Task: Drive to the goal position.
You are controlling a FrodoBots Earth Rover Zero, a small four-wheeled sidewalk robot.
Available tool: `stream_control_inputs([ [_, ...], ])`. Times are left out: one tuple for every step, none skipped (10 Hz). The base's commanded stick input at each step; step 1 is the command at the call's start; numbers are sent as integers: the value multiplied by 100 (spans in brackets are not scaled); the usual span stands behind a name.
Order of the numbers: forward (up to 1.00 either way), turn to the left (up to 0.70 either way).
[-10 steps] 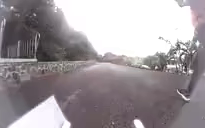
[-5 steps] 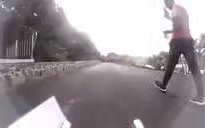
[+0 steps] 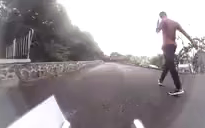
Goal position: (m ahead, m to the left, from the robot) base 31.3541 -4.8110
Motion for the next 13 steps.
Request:
stream_control_inputs([
  [100, 0],
  [100, 0],
  [100, 0],
  [100, 0],
  [100, 0],
  [100, 0],
  [100, -11],
  [100, -33],
  [100, -40],
  [100, -40],
  [100, -40],
  [100, -15],
  [100, -3],
])
